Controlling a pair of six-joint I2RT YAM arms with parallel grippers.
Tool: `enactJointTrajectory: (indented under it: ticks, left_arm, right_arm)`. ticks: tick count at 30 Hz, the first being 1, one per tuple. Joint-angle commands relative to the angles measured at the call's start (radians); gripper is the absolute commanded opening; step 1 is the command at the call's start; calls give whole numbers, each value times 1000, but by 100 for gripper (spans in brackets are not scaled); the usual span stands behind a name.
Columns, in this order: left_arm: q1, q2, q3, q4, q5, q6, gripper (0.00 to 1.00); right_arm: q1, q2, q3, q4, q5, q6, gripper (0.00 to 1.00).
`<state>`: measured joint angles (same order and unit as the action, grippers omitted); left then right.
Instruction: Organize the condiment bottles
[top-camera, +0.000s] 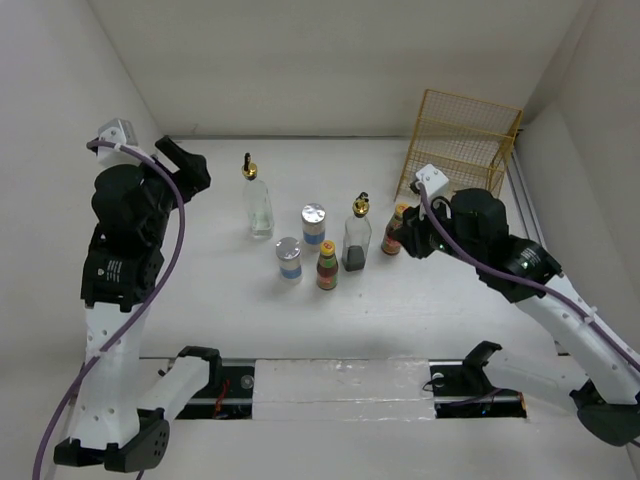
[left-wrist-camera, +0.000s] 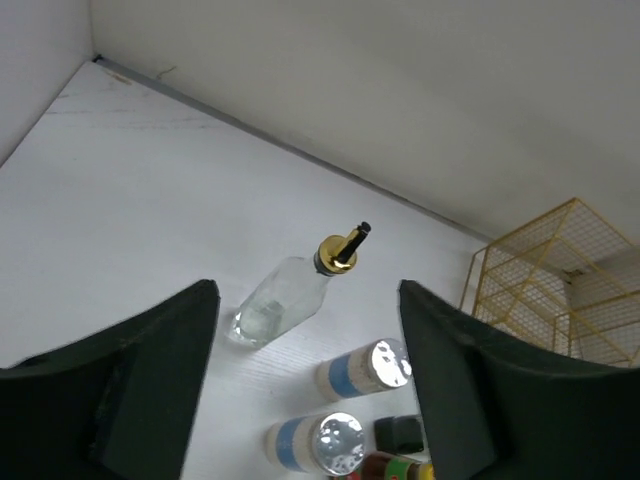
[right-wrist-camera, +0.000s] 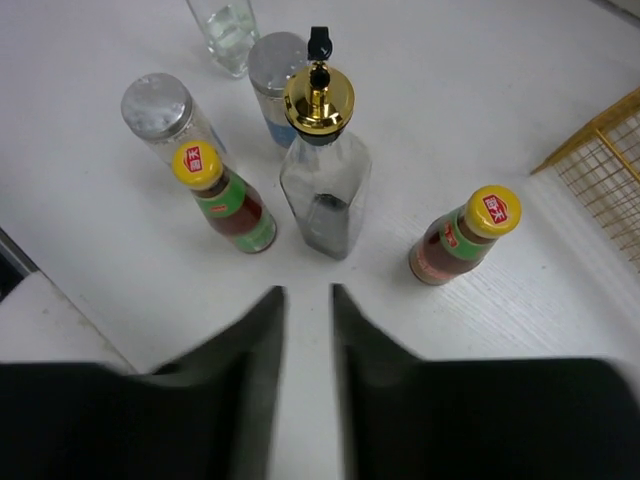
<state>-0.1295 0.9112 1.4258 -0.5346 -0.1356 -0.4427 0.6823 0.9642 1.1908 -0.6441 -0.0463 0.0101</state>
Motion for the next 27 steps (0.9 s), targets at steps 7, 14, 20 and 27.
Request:
enactJointTrajectory:
  ticks: [7,14,20,27]
  left_arm:
    - [-12,8,-16,96,155,-7,9]
    - [-35,-2,-106,117,101,18,10]
    - [-47,73,-62,163,97,68,20]
    - [-47,158,-24,289,226,104,33]
  right_arm:
    - [26,-25,-95,116,33,39,45]
    - [37,-4,-172,257,52,16,88]
    - [37,66,-184,388,52,-2,89]
    - [37,168,-142,495,29,-21,89]
